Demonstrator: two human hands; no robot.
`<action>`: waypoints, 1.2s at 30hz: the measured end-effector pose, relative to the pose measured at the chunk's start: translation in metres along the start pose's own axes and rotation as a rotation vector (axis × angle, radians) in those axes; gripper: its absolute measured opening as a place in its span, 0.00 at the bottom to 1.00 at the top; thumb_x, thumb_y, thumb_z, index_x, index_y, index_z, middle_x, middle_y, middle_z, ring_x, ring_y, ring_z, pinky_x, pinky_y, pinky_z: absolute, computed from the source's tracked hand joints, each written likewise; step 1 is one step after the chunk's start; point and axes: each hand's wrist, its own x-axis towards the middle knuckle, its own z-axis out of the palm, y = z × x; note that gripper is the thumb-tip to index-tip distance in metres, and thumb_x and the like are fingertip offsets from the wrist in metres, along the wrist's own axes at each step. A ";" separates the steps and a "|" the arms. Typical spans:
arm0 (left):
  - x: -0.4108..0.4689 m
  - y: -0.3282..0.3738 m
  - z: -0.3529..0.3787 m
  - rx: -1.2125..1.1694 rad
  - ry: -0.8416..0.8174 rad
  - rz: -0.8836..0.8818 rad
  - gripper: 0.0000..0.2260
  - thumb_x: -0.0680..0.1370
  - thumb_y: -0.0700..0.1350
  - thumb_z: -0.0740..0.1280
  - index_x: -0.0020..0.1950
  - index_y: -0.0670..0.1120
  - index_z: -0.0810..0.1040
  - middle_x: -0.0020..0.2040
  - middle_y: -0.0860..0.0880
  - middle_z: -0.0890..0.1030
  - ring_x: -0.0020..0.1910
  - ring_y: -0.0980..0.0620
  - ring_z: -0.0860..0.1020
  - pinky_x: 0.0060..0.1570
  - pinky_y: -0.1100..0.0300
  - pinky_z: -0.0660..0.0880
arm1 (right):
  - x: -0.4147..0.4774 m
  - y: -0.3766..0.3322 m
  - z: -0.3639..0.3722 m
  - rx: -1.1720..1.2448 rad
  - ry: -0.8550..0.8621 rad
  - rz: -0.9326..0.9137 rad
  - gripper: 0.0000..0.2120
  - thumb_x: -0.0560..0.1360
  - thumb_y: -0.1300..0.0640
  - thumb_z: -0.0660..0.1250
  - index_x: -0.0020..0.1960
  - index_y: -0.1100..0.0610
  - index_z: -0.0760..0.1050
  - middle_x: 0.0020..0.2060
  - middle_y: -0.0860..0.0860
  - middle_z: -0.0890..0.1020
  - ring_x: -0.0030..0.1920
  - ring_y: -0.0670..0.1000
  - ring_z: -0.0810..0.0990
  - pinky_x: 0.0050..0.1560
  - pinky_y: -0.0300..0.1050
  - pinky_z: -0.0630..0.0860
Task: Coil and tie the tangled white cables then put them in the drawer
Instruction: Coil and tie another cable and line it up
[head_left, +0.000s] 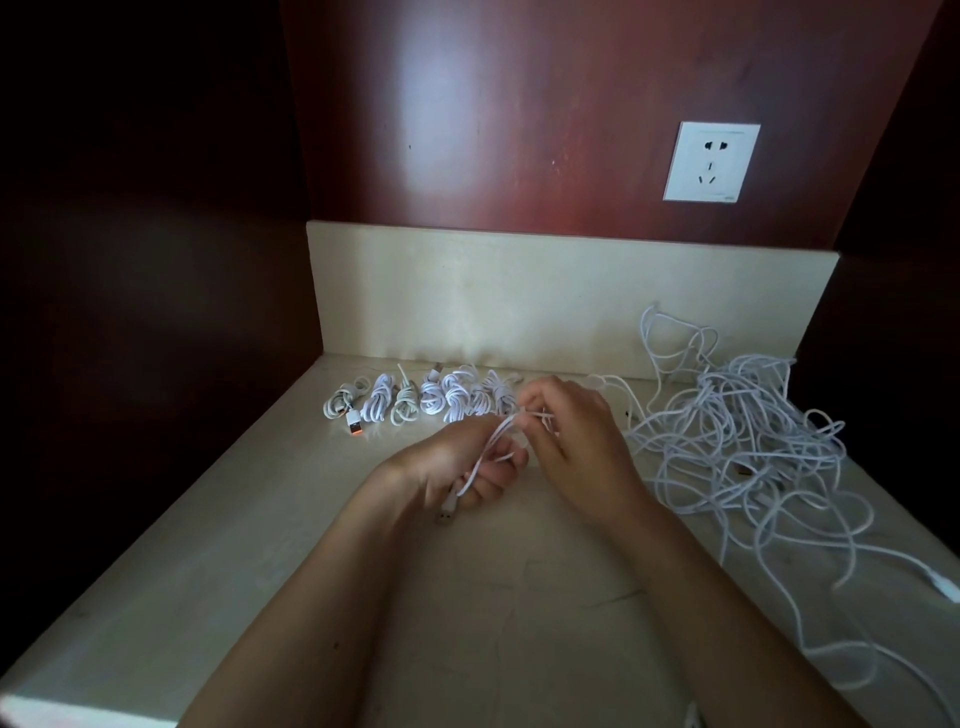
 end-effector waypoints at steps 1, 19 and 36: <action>-0.002 0.001 0.001 -0.011 -0.018 -0.023 0.17 0.80 0.51 0.52 0.34 0.48 0.69 0.21 0.54 0.58 0.19 0.59 0.55 0.17 0.69 0.50 | -0.001 0.002 0.001 -0.003 0.008 0.011 0.04 0.76 0.55 0.64 0.50 0.50 0.73 0.40 0.38 0.74 0.43 0.43 0.76 0.49 0.55 0.76; -0.005 -0.002 0.007 0.331 0.501 0.585 0.23 0.85 0.51 0.50 0.36 0.45 0.74 0.25 0.52 0.69 0.21 0.61 0.66 0.26 0.69 0.64 | -0.006 0.007 0.003 0.172 -0.062 0.201 0.08 0.80 0.61 0.60 0.53 0.48 0.71 0.37 0.40 0.78 0.40 0.43 0.78 0.43 0.48 0.74; 0.001 0.007 -0.025 -0.935 0.381 0.528 0.20 0.85 0.54 0.48 0.35 0.49 0.63 0.20 0.55 0.59 0.17 0.59 0.59 0.17 0.69 0.58 | -0.015 -0.006 0.013 -0.131 -0.320 0.102 0.06 0.78 0.48 0.64 0.47 0.47 0.79 0.35 0.44 0.81 0.37 0.42 0.77 0.38 0.41 0.70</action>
